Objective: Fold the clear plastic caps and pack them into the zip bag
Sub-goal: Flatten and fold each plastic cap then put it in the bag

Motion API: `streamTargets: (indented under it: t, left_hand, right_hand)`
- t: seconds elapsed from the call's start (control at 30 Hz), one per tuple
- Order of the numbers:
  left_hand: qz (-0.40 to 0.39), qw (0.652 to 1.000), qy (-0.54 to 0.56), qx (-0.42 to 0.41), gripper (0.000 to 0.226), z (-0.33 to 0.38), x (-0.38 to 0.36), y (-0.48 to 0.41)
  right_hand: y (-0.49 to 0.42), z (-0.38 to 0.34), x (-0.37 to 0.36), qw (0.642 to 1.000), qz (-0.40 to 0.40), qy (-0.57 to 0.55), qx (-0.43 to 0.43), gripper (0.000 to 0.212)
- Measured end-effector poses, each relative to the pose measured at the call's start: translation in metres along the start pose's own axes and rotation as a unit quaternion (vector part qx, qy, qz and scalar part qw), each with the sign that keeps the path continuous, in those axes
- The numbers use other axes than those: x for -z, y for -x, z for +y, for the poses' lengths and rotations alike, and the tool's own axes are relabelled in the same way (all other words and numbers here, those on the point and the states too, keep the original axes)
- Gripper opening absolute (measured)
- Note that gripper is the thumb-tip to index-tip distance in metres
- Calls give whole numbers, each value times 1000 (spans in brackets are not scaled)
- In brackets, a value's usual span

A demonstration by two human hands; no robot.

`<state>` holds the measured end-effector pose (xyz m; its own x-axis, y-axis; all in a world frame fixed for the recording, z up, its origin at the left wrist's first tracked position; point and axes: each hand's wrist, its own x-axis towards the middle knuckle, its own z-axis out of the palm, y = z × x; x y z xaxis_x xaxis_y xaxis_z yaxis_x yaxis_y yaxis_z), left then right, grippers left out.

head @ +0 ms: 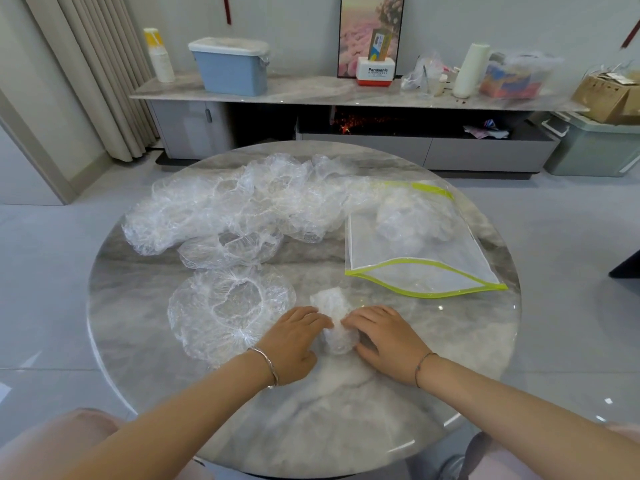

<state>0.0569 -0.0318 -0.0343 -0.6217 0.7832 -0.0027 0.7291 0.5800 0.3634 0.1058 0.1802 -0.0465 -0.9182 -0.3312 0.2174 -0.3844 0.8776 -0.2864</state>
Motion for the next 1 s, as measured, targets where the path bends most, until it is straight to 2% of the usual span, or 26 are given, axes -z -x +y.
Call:
streamTargets:
  t: [0.07,0.13,0.27,0.4,0.5,0.63,0.7,0.77,0.83,0.9,1.0]
  left_hand:
    - [21,999,25,10,52,-2,-1,-3]
    - [47,997,46,36,43,-4,-2,-6]
    - [102,977,150,111,13,-1,-1,-11]
    - [91,947,231,202,25,1,-4,-15]
    - [89,938,242,233,26,1,-4,-15]
    - [71,935,253,236,25,1,-2,-16]
    - [60,934,262,237,23,2,0,-17]
    - [85,926,284,234,18,5,5,-18]
    - [124,903,335,239,26,10,14,-19]
    - [109,879,385,260,36,15,24,-22]
    - [103,855,436,261,28,17,28,-29]
  right_hand:
    - [-5,-1,3,995,3,-79,-60,25]
    - [-9,-5,8,975,11,-180,-132,11]
    - [-11,-11,10,915,-10,-316,-250,15]
    - [-16,-16,9,890,28,-325,-317,13]
    - [-25,-25,19,848,17,-359,-389,35]
    - [-31,-34,17,815,-71,-403,-409,45]
    - [-32,-36,12,788,-52,-444,-423,39]
    - [-33,-35,15,761,-25,-483,-432,35]
    - [-34,-33,23,740,-10,-517,-429,32]
    - [-32,-31,34,712,-7,-561,-423,30]
    - [-23,-27,47,682,-36,-610,-402,26]
